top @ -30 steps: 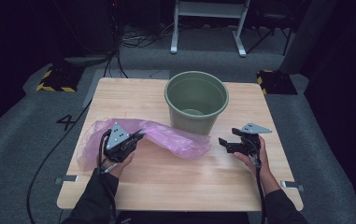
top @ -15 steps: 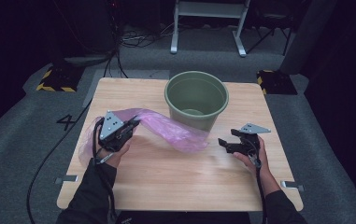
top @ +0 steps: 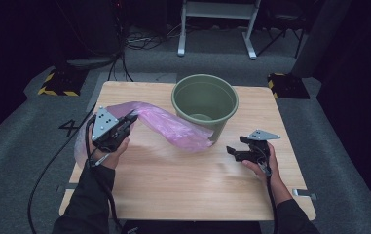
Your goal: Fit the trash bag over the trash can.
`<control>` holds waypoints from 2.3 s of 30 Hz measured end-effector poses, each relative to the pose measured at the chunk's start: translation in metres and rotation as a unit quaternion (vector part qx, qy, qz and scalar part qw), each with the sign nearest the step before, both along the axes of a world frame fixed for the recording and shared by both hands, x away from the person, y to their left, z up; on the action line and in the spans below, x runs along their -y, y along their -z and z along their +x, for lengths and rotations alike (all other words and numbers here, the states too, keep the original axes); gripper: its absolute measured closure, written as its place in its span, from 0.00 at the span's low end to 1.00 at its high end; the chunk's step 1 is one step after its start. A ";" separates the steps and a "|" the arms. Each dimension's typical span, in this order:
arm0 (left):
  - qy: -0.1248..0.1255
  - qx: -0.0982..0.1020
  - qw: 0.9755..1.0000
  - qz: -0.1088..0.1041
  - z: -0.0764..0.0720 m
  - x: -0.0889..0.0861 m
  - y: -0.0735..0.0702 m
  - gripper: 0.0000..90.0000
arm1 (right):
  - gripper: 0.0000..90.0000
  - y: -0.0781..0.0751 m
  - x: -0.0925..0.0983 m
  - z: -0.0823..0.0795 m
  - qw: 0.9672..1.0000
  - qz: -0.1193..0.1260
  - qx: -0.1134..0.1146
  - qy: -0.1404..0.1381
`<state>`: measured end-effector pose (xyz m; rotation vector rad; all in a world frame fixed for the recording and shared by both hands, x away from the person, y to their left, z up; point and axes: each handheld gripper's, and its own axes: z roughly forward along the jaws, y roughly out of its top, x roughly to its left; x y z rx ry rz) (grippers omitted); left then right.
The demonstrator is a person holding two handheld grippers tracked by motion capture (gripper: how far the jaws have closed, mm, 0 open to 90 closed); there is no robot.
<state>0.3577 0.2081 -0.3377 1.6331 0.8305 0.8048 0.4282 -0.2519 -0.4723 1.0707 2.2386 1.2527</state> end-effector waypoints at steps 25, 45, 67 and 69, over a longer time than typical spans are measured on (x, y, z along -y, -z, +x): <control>-0.033 0.018 0.999 0.011 0.009 0.003 -0.028 0.99 | 0.24 -0.054 -0.025 -0.040 0.990 0.035 0.105 -0.086; -0.008 0.020 0.999 0.043 0.007 0.029 -0.030 1.00 | 0.17 -0.104 -0.093 -0.080 0.964 0.023 0.184 -0.193; 0.017 0.053 0.998 0.027 -0.011 0.028 -0.043 0.99 | 0.95 -0.120 -0.110 -0.067 0.952 -0.005 0.268 -0.145; 0.020 0.055 0.998 0.026 -0.013 0.028 -0.044 0.99 | 0.97 -0.127 -0.107 -0.063 0.952 0.005 0.274 -0.138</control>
